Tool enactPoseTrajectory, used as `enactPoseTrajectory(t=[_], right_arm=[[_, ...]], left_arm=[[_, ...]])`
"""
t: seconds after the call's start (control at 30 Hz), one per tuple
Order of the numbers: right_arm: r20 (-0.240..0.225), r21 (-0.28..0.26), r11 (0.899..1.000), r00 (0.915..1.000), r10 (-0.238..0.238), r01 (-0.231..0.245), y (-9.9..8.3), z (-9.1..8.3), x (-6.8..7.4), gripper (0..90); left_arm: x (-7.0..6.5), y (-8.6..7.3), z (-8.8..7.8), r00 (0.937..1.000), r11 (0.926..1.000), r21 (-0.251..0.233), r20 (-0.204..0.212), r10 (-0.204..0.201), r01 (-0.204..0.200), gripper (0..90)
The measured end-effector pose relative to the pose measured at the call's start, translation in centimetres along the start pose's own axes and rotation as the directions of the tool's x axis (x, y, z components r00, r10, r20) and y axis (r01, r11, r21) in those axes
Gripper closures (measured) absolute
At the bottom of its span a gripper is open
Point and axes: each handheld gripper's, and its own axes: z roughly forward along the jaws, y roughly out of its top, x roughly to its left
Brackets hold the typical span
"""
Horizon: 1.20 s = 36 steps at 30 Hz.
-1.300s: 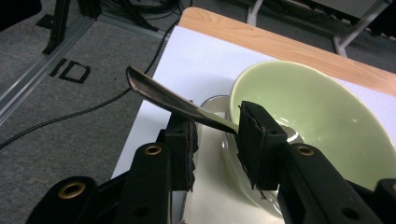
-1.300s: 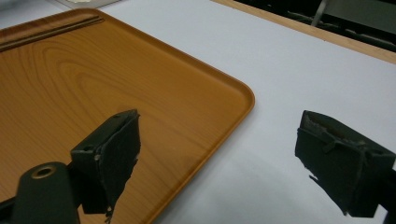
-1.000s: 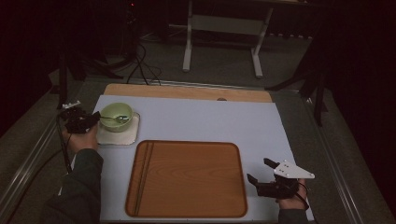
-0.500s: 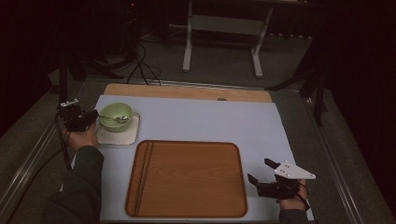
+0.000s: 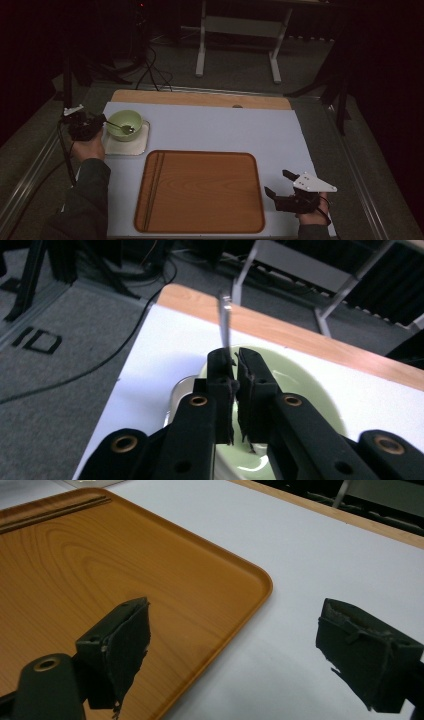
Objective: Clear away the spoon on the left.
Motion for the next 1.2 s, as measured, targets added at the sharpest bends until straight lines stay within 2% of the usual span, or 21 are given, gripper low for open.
enactPoseTrajectory(t=[0.17, 0.3, 0.47, 0.63, 0.73, 0.77, 0.8, 0.83, 0.87, 0.9, 0.93, 0.97, 1.0, 1.03, 1.13, 1.17, 1.2], right_arm=[[-0.001, -0.001, 1.0, 1.0, 0.001, -0.001, 0.0, 0.0, 0.0, 13.7], [-0.001, -0.001, 1.0, 1.0, 0.0, 0.0, 0.0, 0.0, 0.0, 13.7], [-0.002, -0.001, 1.0, 1.0, 0.001, -0.001, 0.0, 0.0, 0.0, 13.7], [-0.004, -0.002, 1.0, 1.0, -0.002, 0.002, 0.1, 0.0, 0.0, 13.7], [-0.004, -0.002, 1.0, 1.0, -0.001, 0.001, 0.1, 0.0, 0.0, 13.7], [-0.004, -0.001, 1.0, 1.0, -0.004, 0.004, 0.1, 0.1, 0.0, 13.7], [-0.004, -0.001, 1.0, 1.0, -0.004, 0.004, 0.1, 0.1, 0.0, 13.7], [-0.004, -0.001, 1.0, 1.0, -0.004, 0.004, 0.1, 0.1, 0.0, 13.7], [-0.004, -0.001, 1.0, 1.0, -0.004, 0.004, 0.1, 0.1, 0.0, 13.7], [-0.004, -0.002, 1.0, 1.0, -0.003, 0.003, 0.1, 0.1, 0.0, 13.7], [-0.004, -0.002, 1.0, 1.0, -0.003, 0.003, 0.1, 0.1, 0.0, 13.7], [-0.005, -0.003, 1.0, 1.0, -0.004, 0.004, 0.1, 0.1, 0.0, 13.7], [-0.005, -0.003, 1.0, 1.0, -0.004, 0.004, 0.1, 0.1, 0.0, 13.7], [-0.006, -0.003, 1.0, 1.0, -0.006, 0.006, 0.2, 0.1, 0.0, 13.7], [-0.006, -0.005, 1.0, 1.0, -0.007, 0.007, 0.2, 0.0, 0.0, 13.7], [-0.008, -0.006, 1.0, 0.9999, -0.007, 0.007, 0.2, 0.1, -0.1, 13.7], [-0.008, -0.006, 1.0, 0.9999, -0.007, 0.007, 0.2, 0.1, -0.1, 13.7]], left_arm=[[-0.9, 0.2, -0.4, 0.9985, 0.9991, -0.021, 0.038, 0.039, -0.038, 89.2], [-1.6, 0.4, -0.6, 0.9958, 0.9965, -0.026, 0.044, 0.081, -0.08, 89.6], [-1.8, 0.4, -0.9, 0.9936, 0.9946, -0.026, 0.049, 0.102, -0.101, 89.6], [-2.2, 0.8, -1.8, 0.9872, 0.9881, -0.038, 0.05, 0.151, -0.149, 89.6], [-2.3, 0.9, -2.1, 0.9848, 0.9862, -0.042, 0.061, 0.163, -0.161, 89.6], [-2.6, 1.1, -2.5, 0.9822, 0.984, -0.05, 0.07, 0.174, -0.171, 89.6], [-2.6, 1.1, -2.5, 0.9822, 0.984, -0.05, 0.07, 0.174, -0.171, 89.6], [-2.8, 1.2, -2.9, 0.9782, 0.9806, -0.053, 0.079, 0.192, -0.188, 89.7], [-2.8, 1.2, -2.9, 0.9782, 0.9806, -0.053, 0.079, 0.192, -0.188, 89.6], [-3.2, 1.3, -3.3, 0.9737, 0.977, -0.059, 0.088, 0.21, -0.205, 89.6], [-3.2, 1.3, -3.3, 0.9737, 0.977, -0.059, 0.088, 0.21, -0.205, 89.6], [-3.5, 1.4, -3.7, 0.9688, 0.9729, -0.059, 0.096, 0.228, -0.223, 89.6], [-3.5, 1.4, -3.7, 0.9688, 0.9729, -0.059, 0.096, 0.228, -0.223, 89.6], [-3.8, 1.5, -4.0, 0.9632, 0.9685, -0.058, 0.105, 0.247, -0.242, 89.6], [-4.0, 1.6, -4.3, 0.96, 0.9657, -0.059, 0.108, 0.258, -0.253, 89.6], [-4.2, 1.8, -4.7, 0.9553, 0.9623, -0.06, 0.119, 0.271, -0.265, 89.6], [-4.2, 1.8, -4.7, 0.9553, 0.9623, -0.06, 0.119, 0.271, -0.265, 89.6]])
